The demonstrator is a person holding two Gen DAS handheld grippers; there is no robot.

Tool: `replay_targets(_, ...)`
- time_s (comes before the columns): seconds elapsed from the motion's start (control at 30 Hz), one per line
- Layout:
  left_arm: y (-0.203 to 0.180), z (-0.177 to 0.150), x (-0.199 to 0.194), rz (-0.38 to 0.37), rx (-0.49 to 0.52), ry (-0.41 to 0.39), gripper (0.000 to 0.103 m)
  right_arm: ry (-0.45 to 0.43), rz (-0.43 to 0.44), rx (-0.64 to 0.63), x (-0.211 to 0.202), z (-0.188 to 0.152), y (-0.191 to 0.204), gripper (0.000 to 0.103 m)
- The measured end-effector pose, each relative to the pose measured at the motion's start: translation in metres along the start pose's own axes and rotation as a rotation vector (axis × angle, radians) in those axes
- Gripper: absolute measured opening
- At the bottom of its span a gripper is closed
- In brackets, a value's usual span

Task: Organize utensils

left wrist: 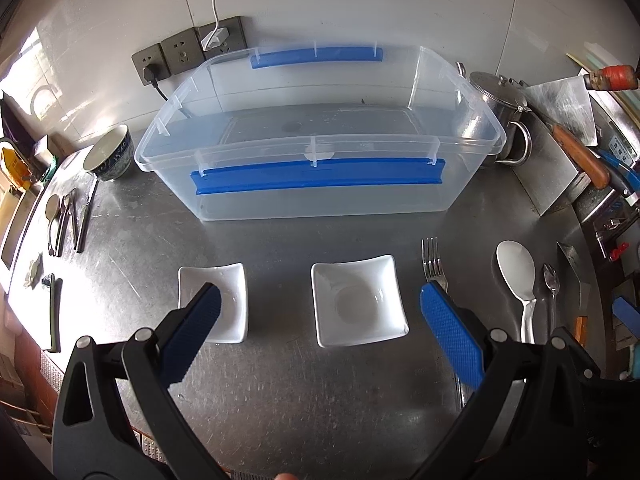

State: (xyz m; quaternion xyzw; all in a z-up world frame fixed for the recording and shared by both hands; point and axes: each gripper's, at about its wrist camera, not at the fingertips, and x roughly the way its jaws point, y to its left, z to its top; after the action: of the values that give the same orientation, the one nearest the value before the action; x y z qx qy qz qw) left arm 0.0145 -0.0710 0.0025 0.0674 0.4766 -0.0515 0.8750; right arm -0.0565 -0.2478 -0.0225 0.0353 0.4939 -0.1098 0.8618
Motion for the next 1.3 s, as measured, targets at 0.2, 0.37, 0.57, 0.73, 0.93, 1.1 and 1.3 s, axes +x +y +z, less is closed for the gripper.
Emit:
replay_targets(0.2, -0.042, 0.006, 0.010, -0.055, 0.087, 0.015, 0.097, 0.033, -0.030, 0.079, 0.008, -0.013, -0.034, 0.098)
replay_targets(0.37, -0.096, 0.006, 0.023, -0.145, 0.184, 0.060, 0.097, 0.090, -0.075, 0.175, 0.022, -0.032, -0.074, 0.098)
replay_targets(0.57, -0.152, 0.010, 0.027, -0.208, 0.281, 0.064, 0.097, 0.115, -0.093, 0.231, 0.047, -0.049, -0.119, 0.098)
replay_targets(0.73, -0.184, 0.015, 0.028, -0.264, 0.326, 0.073, 0.097, 0.176, -0.051, 0.267, 0.077, -0.058, -0.143, 0.098)
replay_targets(0.93, -0.216, 0.017, 0.030, -0.292, 0.370, 0.090, 0.097, 0.220, -0.037, 0.308, 0.098, -0.067, -0.159, 0.075)
replay_targets(1.1, -0.236, 0.015, 0.035, -0.297, 0.399, 0.103, 0.097, 0.220, -0.049, 0.270, 0.105, -0.067, -0.162, 0.072)
replay_targets(1.3, -0.266, 0.013, 0.045, -0.331, 0.421, 0.142, 0.097, 0.200, -0.030, 0.205, 0.104, -0.065, -0.157, 0.032)
